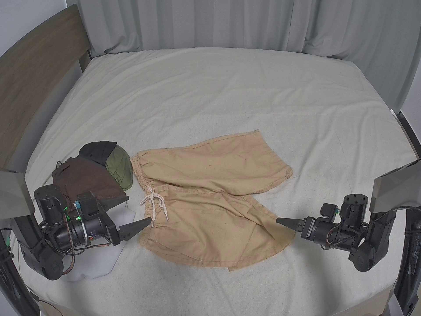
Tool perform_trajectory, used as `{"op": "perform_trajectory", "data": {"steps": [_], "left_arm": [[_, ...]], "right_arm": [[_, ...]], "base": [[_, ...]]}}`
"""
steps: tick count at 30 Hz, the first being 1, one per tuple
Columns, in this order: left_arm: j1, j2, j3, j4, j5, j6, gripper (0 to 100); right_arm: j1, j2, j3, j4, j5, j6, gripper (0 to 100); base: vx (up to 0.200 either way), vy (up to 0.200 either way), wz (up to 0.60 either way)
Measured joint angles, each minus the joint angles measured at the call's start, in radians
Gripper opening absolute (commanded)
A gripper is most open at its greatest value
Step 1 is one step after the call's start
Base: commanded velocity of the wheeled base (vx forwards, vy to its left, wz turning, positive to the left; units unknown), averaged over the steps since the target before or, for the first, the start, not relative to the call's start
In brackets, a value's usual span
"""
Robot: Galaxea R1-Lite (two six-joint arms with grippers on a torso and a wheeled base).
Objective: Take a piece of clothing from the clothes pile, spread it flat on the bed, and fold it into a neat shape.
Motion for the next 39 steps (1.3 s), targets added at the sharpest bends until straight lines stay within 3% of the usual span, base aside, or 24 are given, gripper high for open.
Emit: {"op": "perform_trajectory", "data": {"steps": [22, 30, 39], "left_arm": [[-0.001, 0.006, 0.001, 0.0, 0.0, 0.0, 100], [-0.002, 0.006, 0.001, 0.0, 0.0, 0.0, 100], [-0.002, 0.007, 0.0, 0.0, 0.0, 0.0, 100]], "right_arm": [[-0.011, 0.003, 0.001, 0.0, -0.003, -0.014, 0], [-0.027, 0.024, -0.01, -0.001, -0.005, -0.091, 0], [-0.061, 0.04, -0.069, -0.001, -0.065, -0.12, 0]], "base": [[0.0, 0.0, 0.0], [0.0, 0.0, 0.0], [0.0, 0.0, 0.0]]}}
